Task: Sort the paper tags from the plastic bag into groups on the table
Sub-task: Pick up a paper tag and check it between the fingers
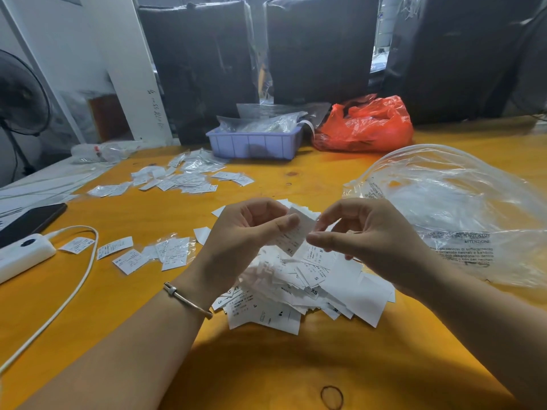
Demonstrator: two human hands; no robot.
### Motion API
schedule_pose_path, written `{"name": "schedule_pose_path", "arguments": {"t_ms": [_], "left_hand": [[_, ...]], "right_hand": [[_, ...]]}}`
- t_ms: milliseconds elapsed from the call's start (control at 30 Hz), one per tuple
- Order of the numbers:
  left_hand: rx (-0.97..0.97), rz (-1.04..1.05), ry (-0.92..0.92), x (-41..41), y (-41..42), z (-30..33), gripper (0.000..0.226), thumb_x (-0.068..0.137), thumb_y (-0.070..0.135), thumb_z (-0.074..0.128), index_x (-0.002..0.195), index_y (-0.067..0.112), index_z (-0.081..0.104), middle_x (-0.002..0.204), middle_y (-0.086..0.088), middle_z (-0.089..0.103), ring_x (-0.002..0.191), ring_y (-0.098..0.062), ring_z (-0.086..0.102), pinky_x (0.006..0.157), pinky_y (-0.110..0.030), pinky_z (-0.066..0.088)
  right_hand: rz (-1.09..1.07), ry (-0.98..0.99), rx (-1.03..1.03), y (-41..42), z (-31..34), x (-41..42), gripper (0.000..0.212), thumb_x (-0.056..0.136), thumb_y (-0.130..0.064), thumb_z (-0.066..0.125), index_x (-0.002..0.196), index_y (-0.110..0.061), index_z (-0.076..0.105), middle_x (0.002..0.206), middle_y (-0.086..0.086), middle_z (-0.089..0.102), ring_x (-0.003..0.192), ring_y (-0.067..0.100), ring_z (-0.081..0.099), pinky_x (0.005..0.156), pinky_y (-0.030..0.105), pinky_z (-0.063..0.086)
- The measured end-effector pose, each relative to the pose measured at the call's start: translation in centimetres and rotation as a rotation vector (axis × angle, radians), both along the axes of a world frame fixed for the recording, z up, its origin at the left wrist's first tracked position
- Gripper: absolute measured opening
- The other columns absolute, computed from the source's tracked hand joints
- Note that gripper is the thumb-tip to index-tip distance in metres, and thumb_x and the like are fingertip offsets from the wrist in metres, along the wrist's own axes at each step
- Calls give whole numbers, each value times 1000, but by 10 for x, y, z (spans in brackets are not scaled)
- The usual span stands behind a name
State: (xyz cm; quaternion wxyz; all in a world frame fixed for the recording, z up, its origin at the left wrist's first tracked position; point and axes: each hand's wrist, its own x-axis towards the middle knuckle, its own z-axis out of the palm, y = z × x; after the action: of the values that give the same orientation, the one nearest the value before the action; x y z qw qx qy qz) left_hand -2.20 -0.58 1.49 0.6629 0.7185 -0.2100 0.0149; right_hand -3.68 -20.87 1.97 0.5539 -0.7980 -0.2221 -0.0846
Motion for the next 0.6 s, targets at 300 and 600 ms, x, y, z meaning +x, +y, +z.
{"name": "schedule_pose_path", "arguments": {"t_ms": [300,600], "left_hand": [[102,-50,15,1,4,1,14,77,29,77,68,20,71,88,-6,75,76,-8,66,63,-18,52],[35,12,9,3,10,6,26,85,37,71,98,14,67,105,-3,75,93,-18,72,70,-22,56]], "right_hand": [[-11,-13,143,-3,0,1,8,85,-9,68,79,-3,69,62,6,67,51,5,56,48,19,42],[7,52,226,-5,6,4,18,93,1,53,75,-3,58,63,-1,64,57,13,55,47,22,41]]}}
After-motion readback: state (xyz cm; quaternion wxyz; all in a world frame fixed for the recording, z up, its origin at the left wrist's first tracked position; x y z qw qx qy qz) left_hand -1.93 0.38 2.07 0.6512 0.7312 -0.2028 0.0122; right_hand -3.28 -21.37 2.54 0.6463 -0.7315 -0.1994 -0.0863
